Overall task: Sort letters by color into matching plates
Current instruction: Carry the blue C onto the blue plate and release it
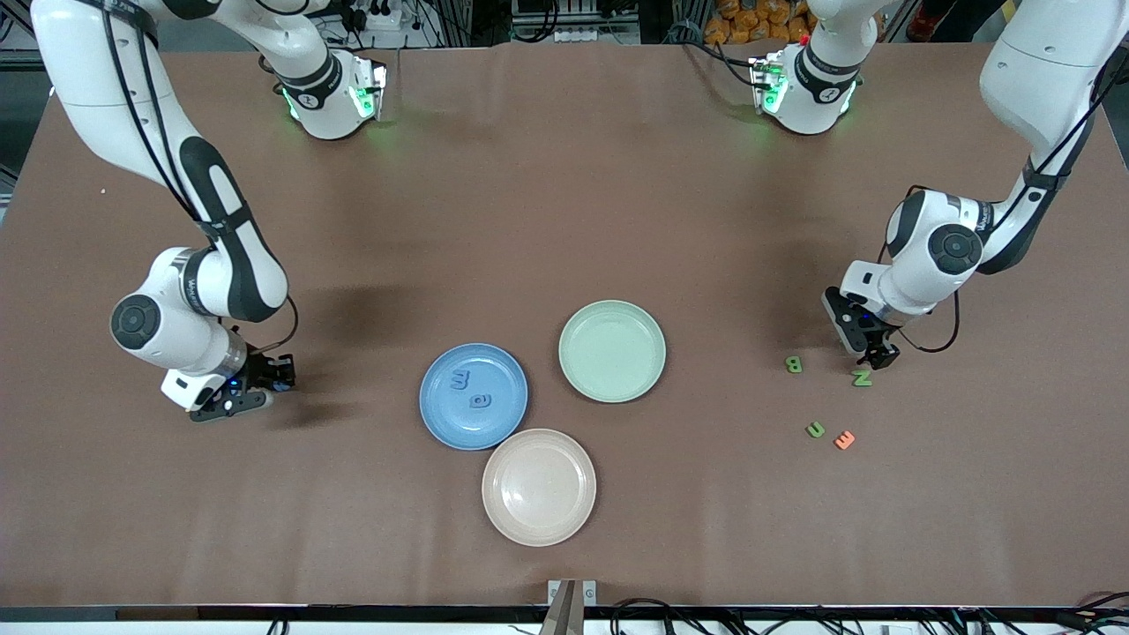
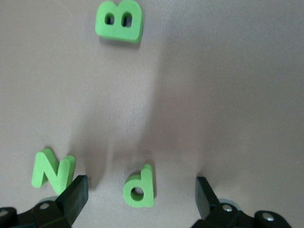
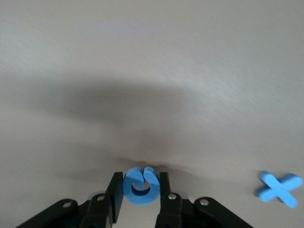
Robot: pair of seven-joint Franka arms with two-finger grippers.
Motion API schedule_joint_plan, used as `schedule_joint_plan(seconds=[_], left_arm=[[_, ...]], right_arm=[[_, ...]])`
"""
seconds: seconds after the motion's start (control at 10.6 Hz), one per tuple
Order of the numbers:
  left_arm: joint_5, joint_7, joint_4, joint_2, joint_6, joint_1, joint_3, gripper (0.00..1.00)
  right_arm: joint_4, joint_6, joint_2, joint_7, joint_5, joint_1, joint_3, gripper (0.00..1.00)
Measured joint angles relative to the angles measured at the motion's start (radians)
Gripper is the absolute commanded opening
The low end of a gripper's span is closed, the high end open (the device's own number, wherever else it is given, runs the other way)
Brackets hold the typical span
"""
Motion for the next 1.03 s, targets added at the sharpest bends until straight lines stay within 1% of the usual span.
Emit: schedule_joint_plan(seconds=[0.19, 0.28, 0.47, 0.75, 0.85, 1.03], left_arm=[[0.064, 0.000, 0.000, 0.004, 0.010, -0.001, -0.001, 1.00], [0.099, 0.000, 0.000, 0.004, 0.012, -0.001, -0.001, 1.00], [0.119, 0.000, -0.001, 0.005, 0.013, -0.001, -0.002, 1.00], [0.120, 0.000, -0.001, 0.018, 0.013, 0.013, -0.001, 1.00], [0.120, 0.000, -0.001, 0.026, 0.021, 0.023, -0.002, 1.00], [0.120, 0.000, -0.001, 0.030, 0.026, 0.029, -0.003, 1.00]], right_arm=[[0.048, -0.034, -0.002, 0.099, 0.000, 0.026, 0.037, 0.24], [0.076, -0.051, -0.003, 0.156, 0.001, 0.049, 0.046, 0.24], [0.135, -0.087, -0.003, 0.253, 0.006, 0.107, 0.053, 0.24], [0.197, -0.144, -0.003, 0.303, 0.150, 0.203, 0.052, 0.24], [0.212, -0.146, 0.001, 0.340, 0.173, 0.236, 0.052, 0.24], [0.274, -0.145, 0.041, 0.443, 0.183, 0.313, 0.052, 0.25]])
